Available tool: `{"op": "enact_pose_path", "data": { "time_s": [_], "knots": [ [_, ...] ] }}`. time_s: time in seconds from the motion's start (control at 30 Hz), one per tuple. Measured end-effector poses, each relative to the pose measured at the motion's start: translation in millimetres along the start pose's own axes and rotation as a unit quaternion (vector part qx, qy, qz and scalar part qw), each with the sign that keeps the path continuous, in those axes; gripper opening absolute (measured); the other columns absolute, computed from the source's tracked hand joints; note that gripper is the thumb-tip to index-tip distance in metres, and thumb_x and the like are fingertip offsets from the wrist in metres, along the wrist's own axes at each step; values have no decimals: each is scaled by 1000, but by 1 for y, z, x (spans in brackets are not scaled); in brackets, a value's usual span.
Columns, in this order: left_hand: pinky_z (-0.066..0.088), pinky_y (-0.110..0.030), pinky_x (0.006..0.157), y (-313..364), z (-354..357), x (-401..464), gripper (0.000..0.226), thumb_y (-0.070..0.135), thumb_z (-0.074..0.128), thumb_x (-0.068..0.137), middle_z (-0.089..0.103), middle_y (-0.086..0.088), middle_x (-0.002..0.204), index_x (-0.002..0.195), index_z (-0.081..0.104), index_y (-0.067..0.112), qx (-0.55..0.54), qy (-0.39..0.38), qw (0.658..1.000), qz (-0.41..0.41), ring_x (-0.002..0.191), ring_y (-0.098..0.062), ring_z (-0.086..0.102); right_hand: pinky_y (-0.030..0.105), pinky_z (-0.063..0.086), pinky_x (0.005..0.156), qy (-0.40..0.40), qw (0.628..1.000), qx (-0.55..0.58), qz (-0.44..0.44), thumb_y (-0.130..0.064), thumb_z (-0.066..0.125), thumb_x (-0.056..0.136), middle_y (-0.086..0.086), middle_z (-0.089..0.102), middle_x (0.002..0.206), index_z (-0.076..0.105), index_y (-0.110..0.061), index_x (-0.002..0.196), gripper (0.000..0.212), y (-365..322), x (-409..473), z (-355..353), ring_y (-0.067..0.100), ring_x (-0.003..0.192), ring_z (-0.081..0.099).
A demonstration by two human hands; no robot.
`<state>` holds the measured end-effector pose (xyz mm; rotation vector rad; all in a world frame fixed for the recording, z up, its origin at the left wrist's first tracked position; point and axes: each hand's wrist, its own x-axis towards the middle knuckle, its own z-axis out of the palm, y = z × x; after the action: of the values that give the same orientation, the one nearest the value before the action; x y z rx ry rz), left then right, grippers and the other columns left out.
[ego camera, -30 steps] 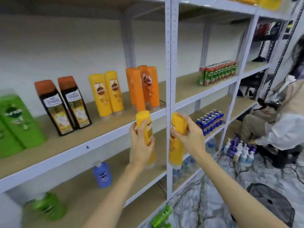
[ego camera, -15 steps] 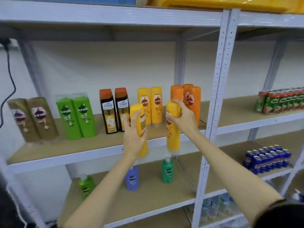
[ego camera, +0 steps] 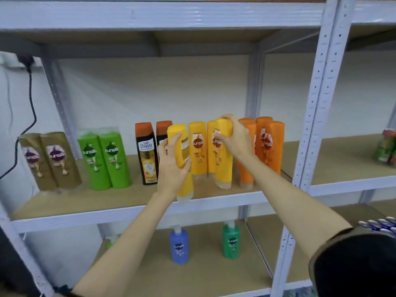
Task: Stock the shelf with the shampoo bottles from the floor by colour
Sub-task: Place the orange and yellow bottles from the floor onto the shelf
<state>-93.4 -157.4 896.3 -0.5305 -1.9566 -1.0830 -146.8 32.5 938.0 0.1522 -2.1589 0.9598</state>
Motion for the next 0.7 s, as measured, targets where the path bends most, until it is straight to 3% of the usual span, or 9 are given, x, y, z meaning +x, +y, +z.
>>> {"op": "enact_pose_path", "data": {
  "time_s": [0.07, 0.2, 0.3, 0.37, 0.43, 0.47, 0.53, 0.6, 0.7],
  "knots": [
    [25, 7, 83, -3, 5, 2, 68, 5, 67, 79, 35, -17, 133, 136, 35, 22, 4, 1, 1000, 8, 93, 27, 33, 27, 42, 76, 3, 1000, 5, 2, -27, 74, 77, 10, 59, 110, 49, -26, 123, 52, 3, -1, 5, 24, 99, 56],
    [19, 12, 83, -8, 12, 5, 68, 7, 68, 79, 37, -14, 133, 136, 35, 22, -1, -1, 1000, -8, 101, 16, 27, 32, 45, 79, 11, 1000, 16, 19, -23, 73, 78, 12, 56, 111, 49, -24, 127, 55, 13, -12, 15, 26, 100, 57],
    [23, 9, 87, -12, 14, 7, 71, 7, 69, 78, 37, -4, 133, 134, 32, 30, -24, 0, 1000, -9, 102, 20, 30, 38, 47, 85, -19, 999, 7, 26, -24, 72, 79, 14, 55, 114, 45, -25, 130, 58, 16, -7, 15, 29, 105, 55],
    [34, -7, 99, -15, 12, 10, 78, 7, 72, 76, 37, 6, 131, 132, 28, 39, -70, -3, 997, -24, 116, 15, 36, 40, 48, 89, -54, 998, 1, 39, -25, 70, 81, 16, 53, 117, 43, -26, 132, 57, 16, -3, 11, 31, 108, 53],
    [47, -37, 99, -19, 8, 12, 87, 6, 74, 73, 40, 7, 135, 130, 26, 50, -119, -11, 992, -51, 122, -10, 47, 39, 46, 94, -44, 998, -17, 28, -23, 67, 84, 15, 48, 125, 41, -26, 134, 57, 13, -3, 7, 31, 114, 50],
    [50, -43, 94, -20, 7, 12, 90, 4, 75, 72, 43, 4, 135, 129, 25, 53, -142, -18, 988, -63, 119, -15, 51, 38, 45, 96, -15, 1000, -27, -3, -23, 65, 85, 13, 45, 130, 40, -26, 135, 56, 9, -5, 5, 28, 117, 48],
    [53, -39, 89, -18, 4, 11, 92, 2, 76, 70, 53, -2, 126, 130, 24, 47, -172, -34, 981, -77, 111, -15, 57, 32, 47, 91, 15, 997, 17, -74, -23, 61, 88, 8, 47, 129, 41, -25, 136, 52, -6, -11, 1, 19, 109, 51],
    [53, -36, 89, -19, 5, 11, 90, 3, 79, 68, 57, -5, 121, 132, 25, 38, -179, -57, 979, -82, 110, -15, 58, 21, 50, 80, -60, 987, 122, -84, -24, 61, 88, 4, 48, 131, 37, -30, 137, 55, -30, -14, -1, 12, 100, 53],
    [50, -31, 93, -20, 7, 10, 88, 7, 81, 65, 57, -5, 123, 128, 27, 33, -196, -89, 972, -99, 113, -12, 56, 16, 46, 86, -223, 946, 228, -56, -18, 64, 86, -2, 45, 137, 38, -31, 137, 58, -55, -15, 1, 9, 113, 48]
  ]
}}
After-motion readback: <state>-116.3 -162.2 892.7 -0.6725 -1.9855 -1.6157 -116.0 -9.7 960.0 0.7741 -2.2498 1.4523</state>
